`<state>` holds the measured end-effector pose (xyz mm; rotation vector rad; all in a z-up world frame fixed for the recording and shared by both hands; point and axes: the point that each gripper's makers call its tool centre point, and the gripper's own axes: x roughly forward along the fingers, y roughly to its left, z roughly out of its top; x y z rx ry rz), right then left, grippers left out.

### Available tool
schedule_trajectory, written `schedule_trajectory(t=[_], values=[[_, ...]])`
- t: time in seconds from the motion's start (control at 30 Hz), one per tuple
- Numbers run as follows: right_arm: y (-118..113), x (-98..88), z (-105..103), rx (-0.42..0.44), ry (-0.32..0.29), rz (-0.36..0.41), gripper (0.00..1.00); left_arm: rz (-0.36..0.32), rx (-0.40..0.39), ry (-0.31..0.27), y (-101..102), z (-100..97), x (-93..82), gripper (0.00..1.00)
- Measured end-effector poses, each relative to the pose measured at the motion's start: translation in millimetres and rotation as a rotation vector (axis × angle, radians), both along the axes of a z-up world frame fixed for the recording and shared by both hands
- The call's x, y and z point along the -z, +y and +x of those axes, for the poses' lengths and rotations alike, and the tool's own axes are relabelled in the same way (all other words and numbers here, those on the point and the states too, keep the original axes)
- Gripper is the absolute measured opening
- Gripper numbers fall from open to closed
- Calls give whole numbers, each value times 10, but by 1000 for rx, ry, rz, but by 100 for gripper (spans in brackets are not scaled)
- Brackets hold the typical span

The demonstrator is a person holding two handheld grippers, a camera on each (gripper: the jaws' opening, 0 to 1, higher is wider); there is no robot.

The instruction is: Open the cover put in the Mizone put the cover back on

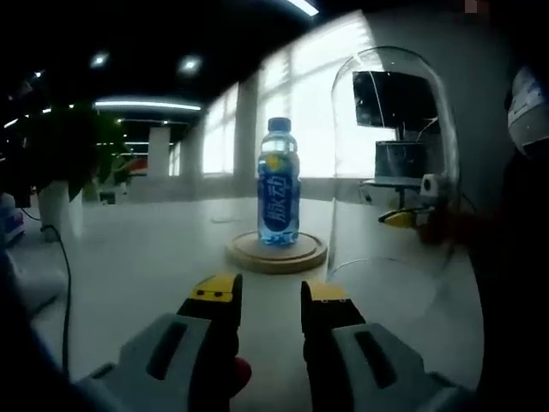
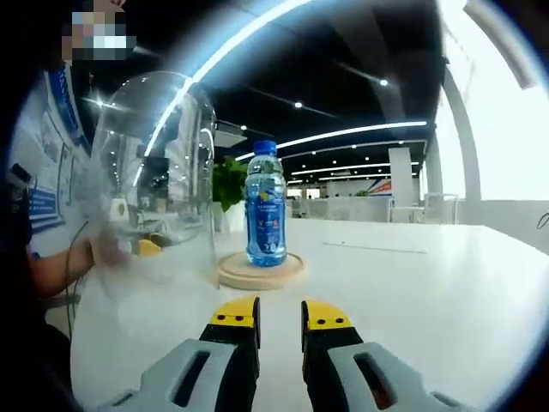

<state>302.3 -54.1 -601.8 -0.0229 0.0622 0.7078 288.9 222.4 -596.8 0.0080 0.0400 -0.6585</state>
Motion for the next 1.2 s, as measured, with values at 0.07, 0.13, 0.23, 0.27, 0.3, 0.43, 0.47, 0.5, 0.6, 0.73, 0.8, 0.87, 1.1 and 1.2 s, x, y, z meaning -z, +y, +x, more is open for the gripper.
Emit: schedule_trajectory(t=[0.07, 0.13, 0.23, 0.27, 0.3, 0.43, 0.47, 0.5, 0.6, 0.73, 0.8, 0.87, 1.1, 1.2], values=[[3, 3, -2, -3, 1, -1, 13, -5, 8, -3, -14, -14, -13, 22], [17, 1, -8, -14, 1, -1, 13, -8, 23, -15, -39, -40, -36, 22], [31, 10, -16, -19, -2, -15, 13, 3, 20, -13, -42, -32, -21, 22], [32, 9, -18, -19, -4, -17, 13, 4, 15, -13, -36, -28, -20, 22], [33, 9, -20, -19, -7, -20, 13, 4, 11, -14, -30, -24, -22, 22], [53, 13, -22, -28, -12, -33, 13, 9, 4, -13, -22, -14, -14, 22], [53, 13, -21, -30, -9, -30, 13, 11, 4, -13, -24, -15, -12, 22], [45, 13, -18, -28, -6, -25, 13, 11, 5, -15, -26, -17, -14, 22], [27, 8, -9, -17, -5, -18, 13, 6, 14, -22, -41, -35, -30, 22], [41, 17, -25, -15, -14, -38, 13, 11, 11, -22, -39, -31, -23, 22], [41, 18, -29, -14, -18, -44, 13, 11, 9, -22, -37, -31, -23, 22], [39, 16, -31, -13, -20, -44, 13, 12, 7, -20, -35, -27, -17, 22], [42, 19, -35, -10, -21, -47, 13, 16, 7, -24, -29, -29, -18, 22], [38, 19, -33, -9, -19, -43, 13, 15, 7, -25, -27, -29, -20, 22]])
